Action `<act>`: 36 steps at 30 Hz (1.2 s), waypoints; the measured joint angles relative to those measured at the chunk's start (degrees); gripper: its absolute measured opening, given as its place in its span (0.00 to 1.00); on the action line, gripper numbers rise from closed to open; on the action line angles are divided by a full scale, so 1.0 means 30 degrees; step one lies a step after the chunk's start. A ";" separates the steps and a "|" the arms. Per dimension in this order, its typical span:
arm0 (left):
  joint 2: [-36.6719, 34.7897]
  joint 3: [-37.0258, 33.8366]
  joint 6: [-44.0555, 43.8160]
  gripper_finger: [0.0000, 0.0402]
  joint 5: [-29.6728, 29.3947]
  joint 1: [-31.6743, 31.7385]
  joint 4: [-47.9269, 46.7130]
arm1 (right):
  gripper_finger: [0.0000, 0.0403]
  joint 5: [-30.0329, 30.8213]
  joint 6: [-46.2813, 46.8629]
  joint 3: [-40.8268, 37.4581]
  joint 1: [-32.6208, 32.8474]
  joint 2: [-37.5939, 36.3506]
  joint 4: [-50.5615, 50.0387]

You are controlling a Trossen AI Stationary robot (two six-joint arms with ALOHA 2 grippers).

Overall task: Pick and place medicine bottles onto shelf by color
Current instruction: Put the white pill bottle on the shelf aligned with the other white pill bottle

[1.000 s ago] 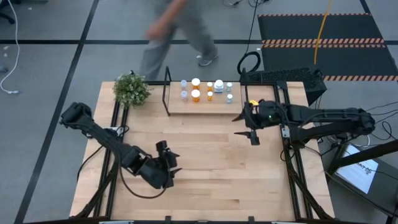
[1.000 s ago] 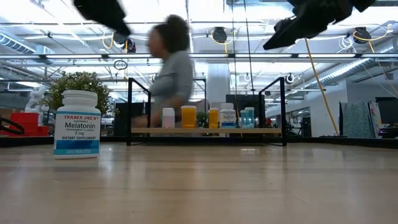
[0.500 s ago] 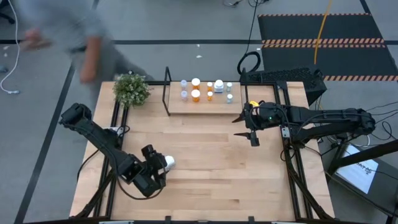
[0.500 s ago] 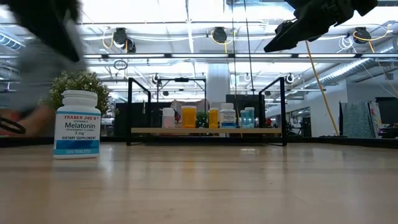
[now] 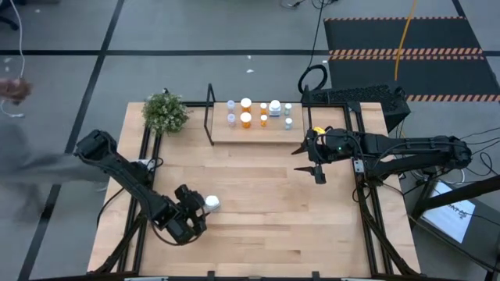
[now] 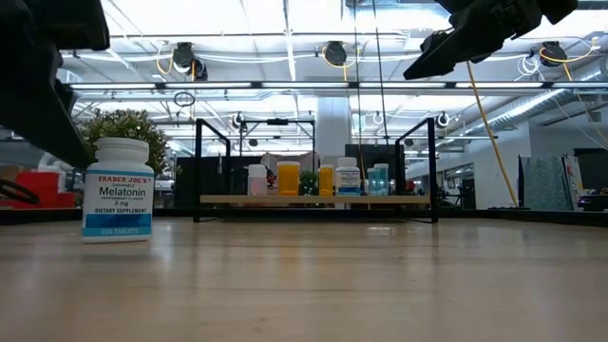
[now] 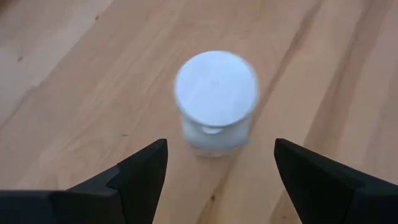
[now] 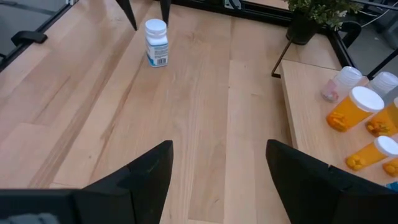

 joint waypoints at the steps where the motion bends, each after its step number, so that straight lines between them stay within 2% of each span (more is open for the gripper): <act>1: 0.0000 -0.0190 -0.0294 0.73 -0.0154 -0.0006 0.0028 | 0.63 -0.0002 -0.0016 0.0000 0.0000 0.0000 -0.0001; 12: 0.0000 -0.3008 0.0652 0.73 -0.1638 -0.0044 0.6087 | 0.63 -0.0003 -0.0039 0.0000 0.0000 0.0000 0.0000; 23: 0.0000 -0.4515 0.0415 0.73 -0.2351 -0.0197 0.6811 | 0.63 0.0003 -0.0052 0.0000 0.0000 0.0000 0.0000; 29: 0.0000 -0.5583 0.0973 0.73 -0.3629 -0.0984 0.8807 | 0.63 0.0003 -0.0052 0.0000 0.0000 0.0000 0.0000; 36: 0.0000 -0.6045 0.1250 0.73 -0.4235 -0.1406 0.9065 | 0.63 0.0003 -0.0052 0.0000 0.0000 0.0000 0.0000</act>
